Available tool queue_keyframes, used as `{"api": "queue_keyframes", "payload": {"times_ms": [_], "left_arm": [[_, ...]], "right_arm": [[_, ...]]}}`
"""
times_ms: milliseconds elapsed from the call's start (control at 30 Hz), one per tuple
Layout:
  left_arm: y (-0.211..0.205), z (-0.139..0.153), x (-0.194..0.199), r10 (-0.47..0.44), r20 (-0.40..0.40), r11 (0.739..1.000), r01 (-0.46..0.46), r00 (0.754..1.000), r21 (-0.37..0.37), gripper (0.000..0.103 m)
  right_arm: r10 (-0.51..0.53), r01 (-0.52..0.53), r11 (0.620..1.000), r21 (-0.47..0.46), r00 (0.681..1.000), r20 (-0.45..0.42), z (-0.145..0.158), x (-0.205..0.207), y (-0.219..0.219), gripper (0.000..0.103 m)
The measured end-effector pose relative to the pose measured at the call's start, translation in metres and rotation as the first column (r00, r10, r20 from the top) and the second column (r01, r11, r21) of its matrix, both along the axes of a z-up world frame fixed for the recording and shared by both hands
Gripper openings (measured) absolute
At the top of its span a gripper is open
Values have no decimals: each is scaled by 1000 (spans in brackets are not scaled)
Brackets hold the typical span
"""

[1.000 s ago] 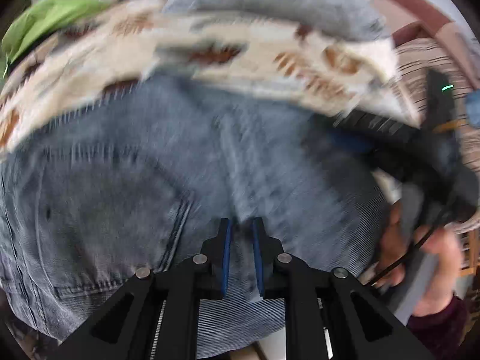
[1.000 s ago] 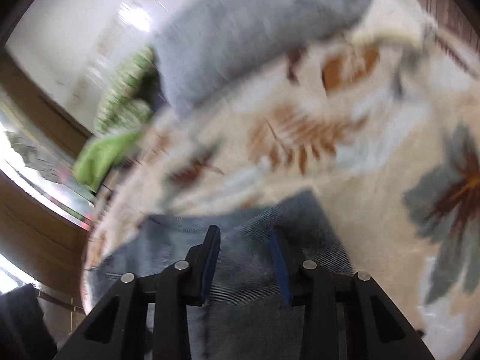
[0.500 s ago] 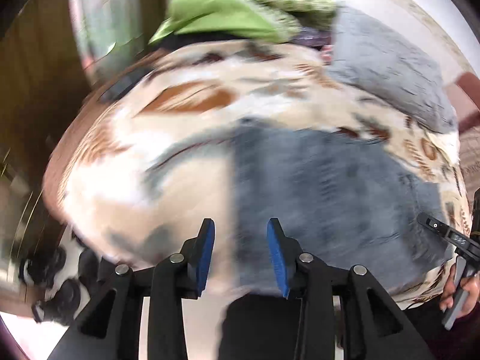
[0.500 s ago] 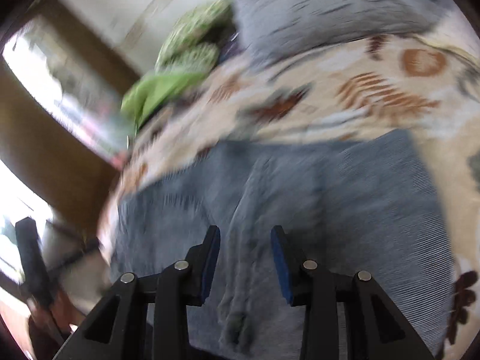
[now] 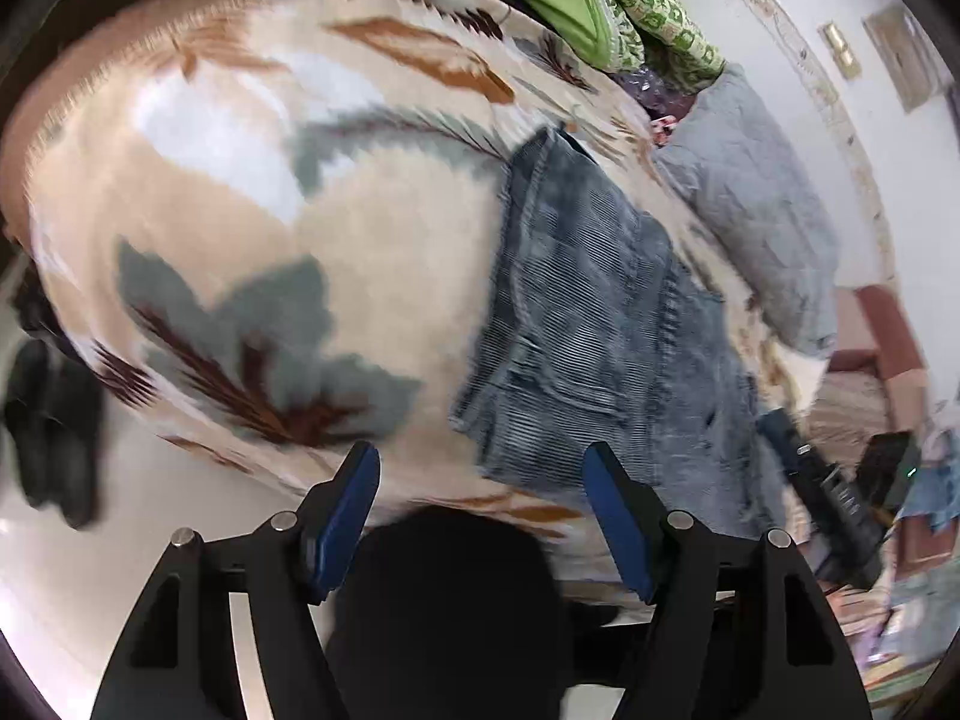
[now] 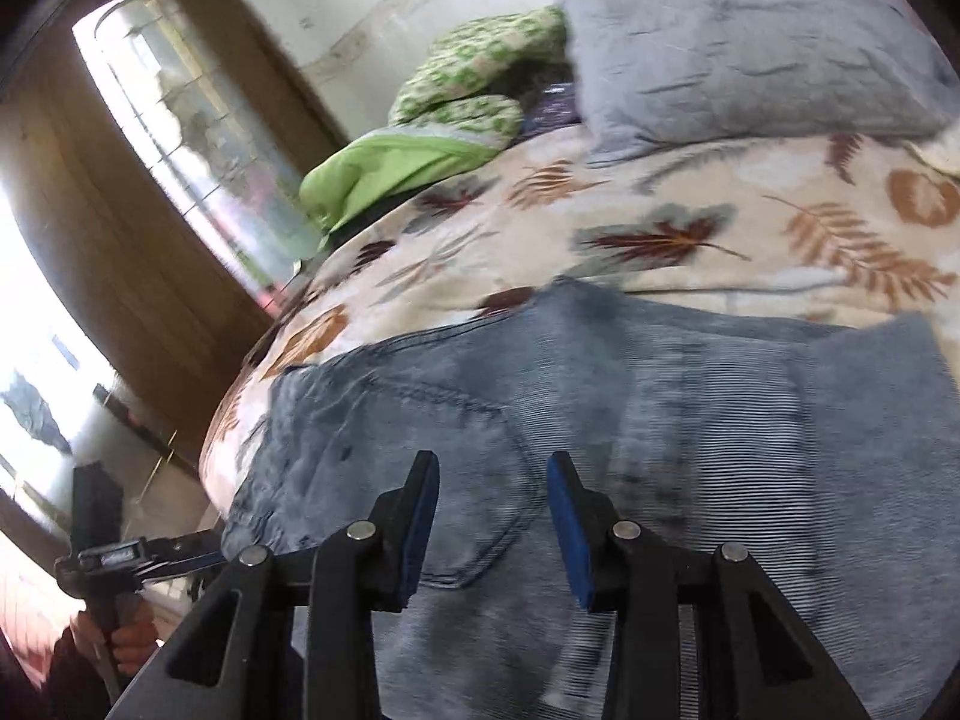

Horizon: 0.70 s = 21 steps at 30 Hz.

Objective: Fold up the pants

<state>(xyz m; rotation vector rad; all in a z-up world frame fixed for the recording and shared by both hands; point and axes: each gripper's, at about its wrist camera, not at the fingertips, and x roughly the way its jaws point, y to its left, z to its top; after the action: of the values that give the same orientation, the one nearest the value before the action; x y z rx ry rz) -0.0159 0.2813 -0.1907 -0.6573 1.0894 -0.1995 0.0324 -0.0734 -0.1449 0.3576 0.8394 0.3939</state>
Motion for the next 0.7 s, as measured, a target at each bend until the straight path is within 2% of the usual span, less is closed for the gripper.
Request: {"api": "queue_keyframes", "payload": {"times_ms": [33,167,233,367,500,567,600,633,667,700], "left_arm": [[-4,-2,2,-2,5,1000,2,1000,-18,71],[-19,-4,16,-13,32,1000,13,999,-10,70],[-27,-2,22,-28,45,999,26,999,29,69],[-41,2,31,-83,88,996,79,993,45,44],[-45,6,34,-89,127,996,86,988,33,35],[-53,13,35,-97,160,993,84,982,81,35],[-54,13,36,-102,154,990,86,983,109,39],[-54,11,38,-97,136,990,81,986,118,54],[-52,5,42,-84,108,992,73,991,104,62],[-49,2,43,-63,107,996,55,992,76,62]], "right_arm": [[23,-23,1000,-15,1000,9,0,0,8,41],[76,-75,995,-64,997,14,-3,-3,31,41],[84,-83,994,-74,996,9,-6,-5,35,41],[82,-81,993,-80,997,5,-7,-3,35,41],[56,-55,996,-71,998,12,-5,-2,29,41],[43,-42,997,-64,999,13,-5,-2,25,41],[37,-36,997,-64,999,15,-4,-2,24,41],[37,-36,997,-61,999,12,-4,-2,23,41],[36,-36,998,-59,999,6,-5,-2,22,41],[32,-31,998,-59,999,4,-5,-1,21,41]]}}
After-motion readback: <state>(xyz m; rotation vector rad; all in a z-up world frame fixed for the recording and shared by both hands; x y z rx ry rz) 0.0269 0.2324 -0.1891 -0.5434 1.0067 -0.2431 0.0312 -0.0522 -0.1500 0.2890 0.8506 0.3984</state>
